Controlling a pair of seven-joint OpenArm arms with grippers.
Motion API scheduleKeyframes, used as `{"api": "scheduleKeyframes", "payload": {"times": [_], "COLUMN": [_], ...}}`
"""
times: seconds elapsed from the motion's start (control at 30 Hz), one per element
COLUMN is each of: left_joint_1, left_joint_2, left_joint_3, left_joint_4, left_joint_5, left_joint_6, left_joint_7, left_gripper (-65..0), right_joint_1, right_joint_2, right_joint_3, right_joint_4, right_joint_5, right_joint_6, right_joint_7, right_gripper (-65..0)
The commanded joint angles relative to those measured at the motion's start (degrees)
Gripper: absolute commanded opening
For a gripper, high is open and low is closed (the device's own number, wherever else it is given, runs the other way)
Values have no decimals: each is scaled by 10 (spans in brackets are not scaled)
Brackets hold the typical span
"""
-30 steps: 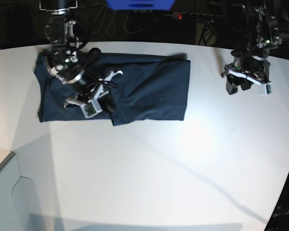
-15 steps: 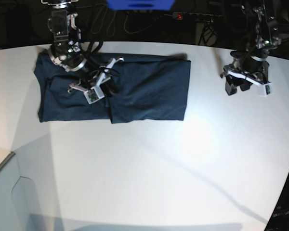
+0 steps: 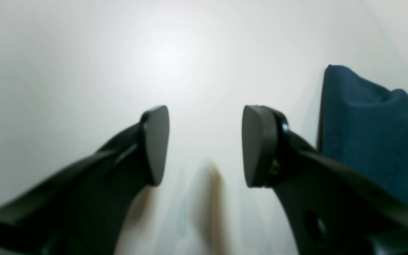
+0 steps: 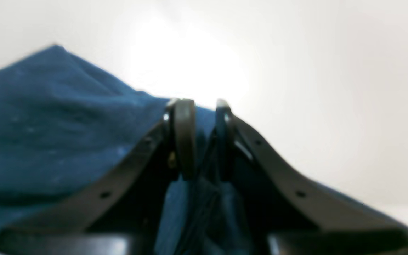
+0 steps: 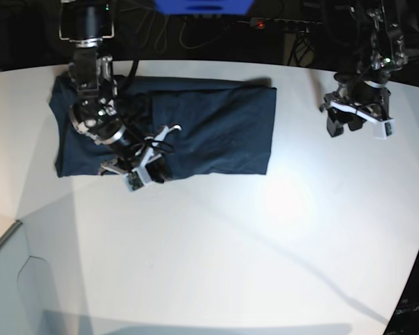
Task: Layout the t-shirt on the table in an organized manner, then fold the t-shirt properly
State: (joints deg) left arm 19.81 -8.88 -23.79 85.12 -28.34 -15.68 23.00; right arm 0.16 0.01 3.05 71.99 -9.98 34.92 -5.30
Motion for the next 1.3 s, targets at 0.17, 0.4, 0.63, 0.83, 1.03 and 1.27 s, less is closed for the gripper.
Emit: {"api": "scheduleKeyframes", "payload": {"times": [0.17,0.4,0.63,0.83,1.03,1.27], "left_joint_1": [-1,-4,-5,-17,-25,-25], "left_joint_2": [-4,-7,-8,-7,-6,-6], "left_joint_3": [-2,-2,-2,-1,0,1], "left_joint_4": [10,10,10,10,10,10], "left_joint_5": [-5,-5,-5,-5,-5,-5], "left_joint_6": [-4,-4,-4,-4,-4,-4], "left_joint_7": [-12,-11,-11,-8,-10,-10], "left_gripper": [-329,-329,-329,-329,-329,-329], "right_joint_1": [54,30,-26,-48,-51,-71], "right_joint_2": [11,25,28,28,28,26], "right_joint_3": [4,54,138,237,304,311], "right_joint_4": [-100,-15,92,84,53,48], "right_joint_5": [10,10,10,9,9,9], "right_joint_6": [3,3,3,3,3,3], "right_joint_7": [16,14,10,9,9,9], "right_gripper": [-556,-556,-556,-507,-290,-234]}}
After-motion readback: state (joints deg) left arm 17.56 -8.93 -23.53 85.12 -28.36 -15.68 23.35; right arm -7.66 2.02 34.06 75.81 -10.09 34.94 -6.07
